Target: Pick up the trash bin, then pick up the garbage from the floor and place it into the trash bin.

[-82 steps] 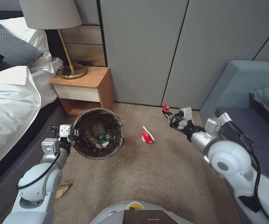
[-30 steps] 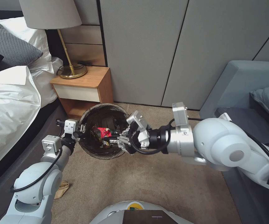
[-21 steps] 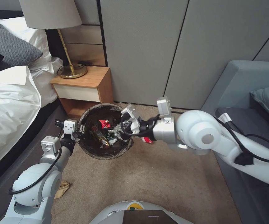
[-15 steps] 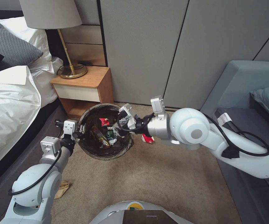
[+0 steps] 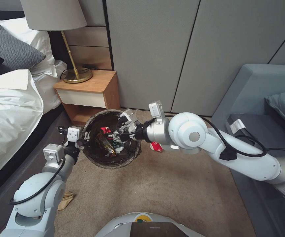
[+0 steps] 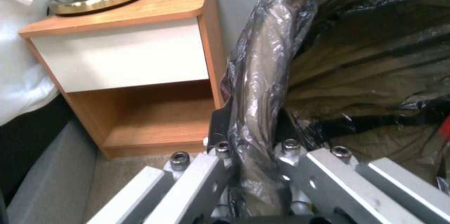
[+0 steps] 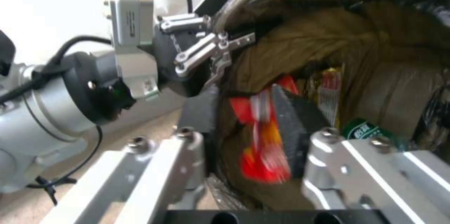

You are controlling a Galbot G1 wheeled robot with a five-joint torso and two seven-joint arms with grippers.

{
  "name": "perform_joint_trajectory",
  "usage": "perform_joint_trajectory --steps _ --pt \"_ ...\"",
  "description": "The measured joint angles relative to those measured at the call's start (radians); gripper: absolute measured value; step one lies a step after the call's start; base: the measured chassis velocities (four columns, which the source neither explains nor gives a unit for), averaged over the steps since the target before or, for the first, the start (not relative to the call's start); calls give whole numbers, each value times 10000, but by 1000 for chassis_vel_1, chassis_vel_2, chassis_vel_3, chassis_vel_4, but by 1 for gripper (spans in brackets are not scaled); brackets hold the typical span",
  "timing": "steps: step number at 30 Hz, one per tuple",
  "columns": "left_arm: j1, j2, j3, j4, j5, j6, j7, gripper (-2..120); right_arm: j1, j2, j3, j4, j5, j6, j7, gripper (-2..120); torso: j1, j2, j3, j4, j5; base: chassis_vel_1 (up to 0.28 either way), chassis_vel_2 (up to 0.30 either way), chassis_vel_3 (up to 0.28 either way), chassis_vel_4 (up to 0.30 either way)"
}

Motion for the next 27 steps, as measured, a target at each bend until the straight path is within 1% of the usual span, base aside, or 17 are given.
perform_joint_trajectory --steps 1,3,4,6,8,9,11,12,14,15,18,19,20,22,23,26,27 --pt "0 0 0 0 0 0 0 0 0 0 0 0 0 0 0 29 0 0 0 0 0 0 0 0 0" --pt "-18 16 -7 17 -19 0 -6 0 -21 9 98 -5 41 -19 28 36 0 0 0 0 0 0 0 0 0" --pt "-18 16 -7 17 -19 0 -6 0 -21 9 98 -5 41 -19 28 36 0 0 0 0 0 0 0 0 0" --pt "-21 25 -8 27 -33 0 -16 0 -33 -17 232 -6 79 -85 54 51 0 0 0 -1 0 0 0 0 0" --pt "-21 18 -8 30 -33 1 -17 0 -44 -28 277 -6 86 -98 58 51 0 0 0 0 1 0 0 0 0" --pt "-22 4 -8 39 -33 3 -18 0 -92 -47 373 14 88 -109 73 61 0 0 0 -1 0 0 0 0 0" --pt "-23 -6 -8 41 -33 3 -20 0 -141 -52 452 49 108 -109 108 64 0 0 0 -1 1 0 0 0 0" --pt "-22 -13 -8 46 -31 4 -21 0 -188 -62 518 105 121 -112 133 71 0 0 0 0 1 0 0 0 0" --pt "-21 -26 -8 52 -29 5 -21 0 -252 -104 606 174 117 -118 150 80 0 0 0 -1 1 0 0 0 0" --pt "-21 -26 -8 52 -29 5 -21 0 -252 -104 606 174 117 -118 150 80 0 0 0 -1 1 0 0 0 0" --pt "-20 -50 -8 58 -23 6 -22 0 -379 -223 976 339 61 -94 174 93 0 0 0 1 1 0 0 0 0" --pt "-20 -50 -8 58 -23 6 -22 0 -379 -223 976 339 61 -94 174 93 0 0 0 1 1 0 0 0 0" --pt "-10 -66 -8 58 -21 6 -21 0 -492 -288 1368 472 43 -43 177 98 0 0 0 1 2 0 0 0 0" --pt "7 -75 -8 58 -10 6 -19 0 -715 -442 2143 671 22 59 181 100 0 0 0 1 1 0 0 0 0" --pt "7 -75 -8 58 -10 6 -19 0 -715 -442 2143 671 22 59 181 100 0 0 0 1 1 0 0 0 0" --pt "27 -62 -11 -3 34 6 -16 0 -1313 -893 3752 959 -147 244 179 100 0 1 -1 -1 3 0 0 0 0" --pt "27 -62 -11 -3 34 6 -16 0 -1313 -893 3752 959 -147 244 179 100 0 1 -1 -1 3 0 0 0 0"
